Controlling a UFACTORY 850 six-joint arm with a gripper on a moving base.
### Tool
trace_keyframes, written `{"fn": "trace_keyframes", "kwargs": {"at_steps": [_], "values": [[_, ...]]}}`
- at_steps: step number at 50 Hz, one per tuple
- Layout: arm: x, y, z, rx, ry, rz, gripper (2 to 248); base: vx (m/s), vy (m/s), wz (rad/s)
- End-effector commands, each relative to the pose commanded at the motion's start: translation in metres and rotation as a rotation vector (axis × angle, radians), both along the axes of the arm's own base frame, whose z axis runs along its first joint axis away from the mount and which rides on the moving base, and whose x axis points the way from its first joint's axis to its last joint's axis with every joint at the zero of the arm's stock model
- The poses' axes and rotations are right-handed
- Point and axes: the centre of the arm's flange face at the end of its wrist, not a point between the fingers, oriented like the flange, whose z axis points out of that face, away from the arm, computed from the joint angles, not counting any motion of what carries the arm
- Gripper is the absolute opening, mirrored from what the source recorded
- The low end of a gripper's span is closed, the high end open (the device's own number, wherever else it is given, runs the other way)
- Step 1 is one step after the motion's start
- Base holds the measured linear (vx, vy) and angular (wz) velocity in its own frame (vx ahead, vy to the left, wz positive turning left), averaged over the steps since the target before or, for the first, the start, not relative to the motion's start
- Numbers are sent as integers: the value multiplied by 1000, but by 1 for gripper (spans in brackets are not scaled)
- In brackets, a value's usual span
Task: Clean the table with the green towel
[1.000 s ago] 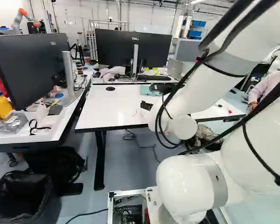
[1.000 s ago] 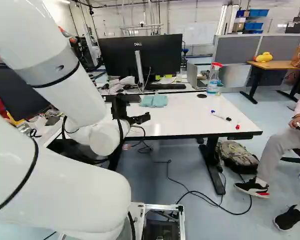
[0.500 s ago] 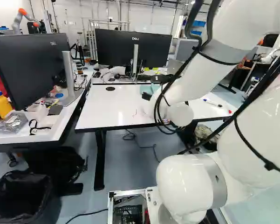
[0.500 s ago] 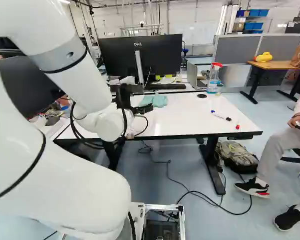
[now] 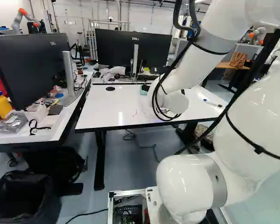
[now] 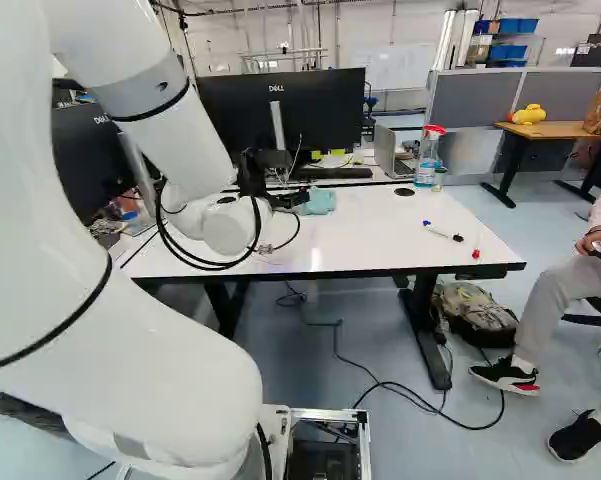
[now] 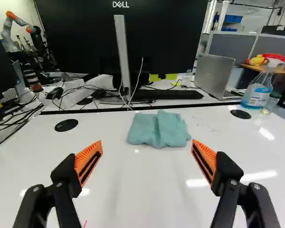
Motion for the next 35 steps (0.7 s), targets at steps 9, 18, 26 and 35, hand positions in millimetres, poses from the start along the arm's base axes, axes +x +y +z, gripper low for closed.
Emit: {"fn": "trace_keyframes", "kwargs": {"at_steps": [9,18,26,35], "values": [[19,-1,1,0,2,-1,247,0,0,0],[38,-2,1,0,2,-1,247,0,0,0],[55,-4,1,0,1,-4,247,0,0,0],[73,-7,1,0,-1,-11,247,0,0,0]]}}
